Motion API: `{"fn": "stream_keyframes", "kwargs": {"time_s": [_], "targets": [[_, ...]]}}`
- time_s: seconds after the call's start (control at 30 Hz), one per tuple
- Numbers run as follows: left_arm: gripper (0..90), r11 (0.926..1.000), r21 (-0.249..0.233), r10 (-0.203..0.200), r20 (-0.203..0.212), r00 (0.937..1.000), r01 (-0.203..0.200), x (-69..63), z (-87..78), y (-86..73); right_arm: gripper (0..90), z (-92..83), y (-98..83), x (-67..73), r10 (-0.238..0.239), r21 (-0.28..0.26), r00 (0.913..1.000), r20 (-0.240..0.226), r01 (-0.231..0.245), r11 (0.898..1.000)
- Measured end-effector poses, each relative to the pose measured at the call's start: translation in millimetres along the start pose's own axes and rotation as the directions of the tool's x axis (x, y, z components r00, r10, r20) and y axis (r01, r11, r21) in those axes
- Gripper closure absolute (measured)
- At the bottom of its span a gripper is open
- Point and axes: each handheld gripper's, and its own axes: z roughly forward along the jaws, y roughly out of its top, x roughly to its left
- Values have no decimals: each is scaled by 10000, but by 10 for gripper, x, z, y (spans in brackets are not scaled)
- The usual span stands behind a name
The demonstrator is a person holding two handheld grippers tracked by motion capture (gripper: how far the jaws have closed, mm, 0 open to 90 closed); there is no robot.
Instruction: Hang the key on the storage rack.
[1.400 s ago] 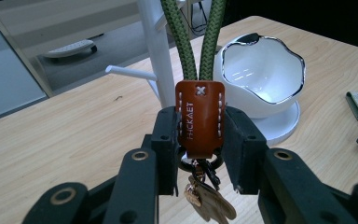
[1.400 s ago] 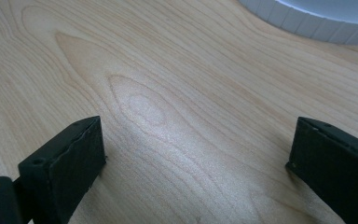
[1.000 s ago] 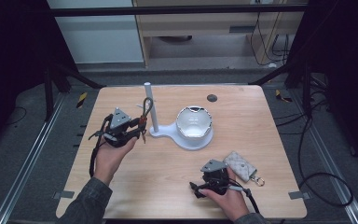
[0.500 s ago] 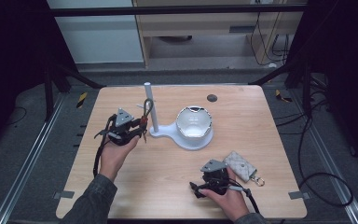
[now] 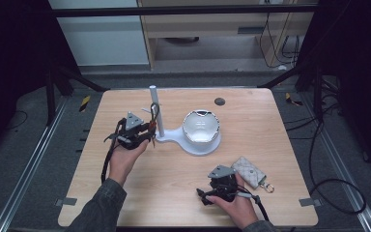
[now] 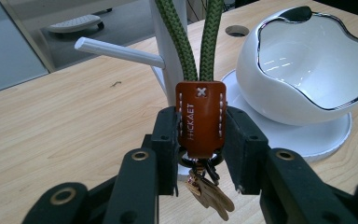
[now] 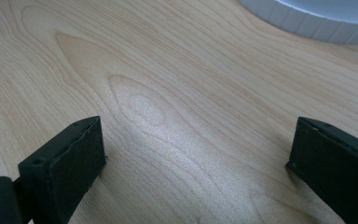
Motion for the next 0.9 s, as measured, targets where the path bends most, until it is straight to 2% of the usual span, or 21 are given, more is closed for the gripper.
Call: {"fn": "stream_keyframes", "kwargs": {"time_s": [0.9], "targets": [[657, 9998, -16, -212, 22, 9998, 212, 1, 137, 0, 34, -1, 0, 1, 18, 5, 10000, -13, -18, 10000]]}}
